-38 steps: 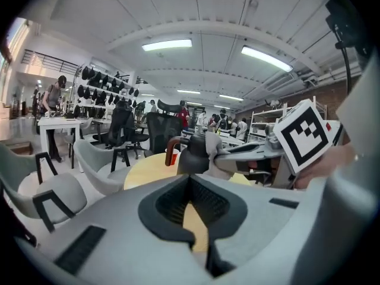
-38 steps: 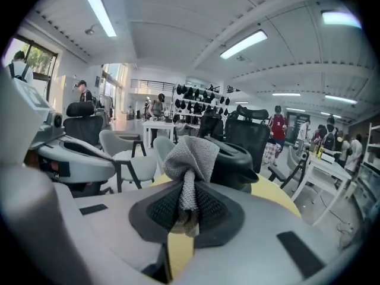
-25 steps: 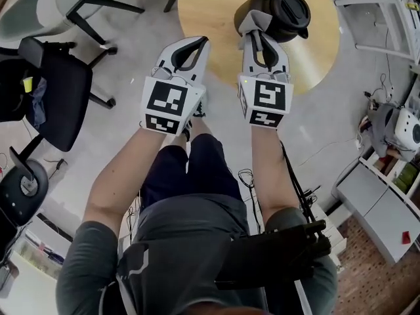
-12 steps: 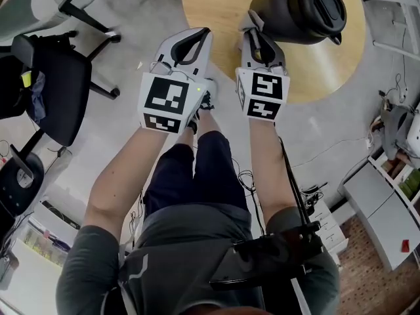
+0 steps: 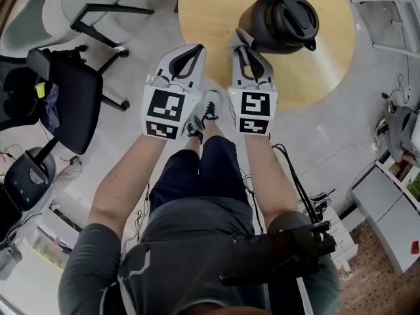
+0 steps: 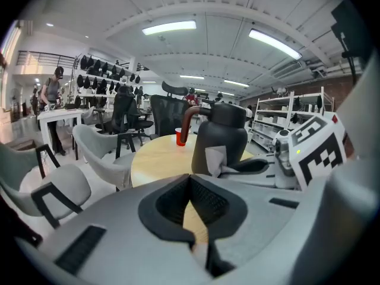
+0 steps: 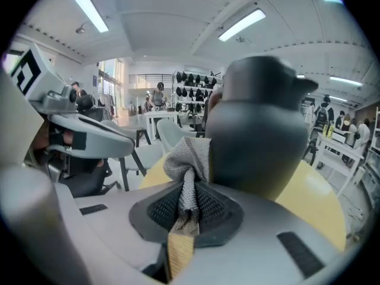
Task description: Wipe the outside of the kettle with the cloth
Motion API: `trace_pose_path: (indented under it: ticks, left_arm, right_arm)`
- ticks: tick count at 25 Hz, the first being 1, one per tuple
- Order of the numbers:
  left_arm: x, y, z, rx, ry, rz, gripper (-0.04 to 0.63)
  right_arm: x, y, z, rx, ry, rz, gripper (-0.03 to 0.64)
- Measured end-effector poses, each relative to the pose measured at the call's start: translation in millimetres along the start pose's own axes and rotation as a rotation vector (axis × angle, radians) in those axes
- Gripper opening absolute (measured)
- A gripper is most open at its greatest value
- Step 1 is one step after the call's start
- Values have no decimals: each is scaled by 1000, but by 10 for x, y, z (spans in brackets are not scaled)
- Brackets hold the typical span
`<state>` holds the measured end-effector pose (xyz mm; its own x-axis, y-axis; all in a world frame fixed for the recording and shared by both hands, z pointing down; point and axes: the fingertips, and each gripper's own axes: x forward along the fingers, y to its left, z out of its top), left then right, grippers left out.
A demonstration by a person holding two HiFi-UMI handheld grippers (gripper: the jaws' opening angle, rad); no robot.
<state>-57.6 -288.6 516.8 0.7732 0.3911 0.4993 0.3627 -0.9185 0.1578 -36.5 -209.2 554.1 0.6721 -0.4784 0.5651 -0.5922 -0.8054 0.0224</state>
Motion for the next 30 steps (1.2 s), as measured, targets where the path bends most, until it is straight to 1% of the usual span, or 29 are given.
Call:
trace_pose_path:
  ticks: [4, 7, 9, 12, 16, 19, 22, 26, 30]
  left_arm:
    - [-156, 3, 245, 49, 25, 4, 9]
    - [-267, -40, 533, 81, -1, -4, 9]
    - [-305, -38, 656, 96, -9, -5, 9]
    - [-226, -8, 794, 123, -16, -38, 9]
    - [-166, 23, 854, 153, -22, -158, 9]
    - [-92, 113, 807, 169, -12, -235, 9]
    - [-14, 194, 723, 184, 1, -305, 9]
    - [50, 271, 597, 246, 11, -398, 9]
    - [151, 348, 474, 266, 15, -444, 9]
  right_arm:
    - [-253, 21, 373, 53, -82, -11, 52]
    - [-416, -92, 727, 89, -150, -65, 52]
    - [-484, -145, 934, 91, -190, -97, 52]
    - [-440, -229, 1087, 83, -223, -158, 52]
    - [-373, -190, 1114, 49, -242, -265, 52]
    - [-341, -152, 1067, 37, -227, -358, 52]
    - [-247, -122, 872, 76, -176, -435, 52]
    - [-103, -125, 573, 126, -123, -532, 52]
    - [95, -144, 269, 186, -70, -588, 52]
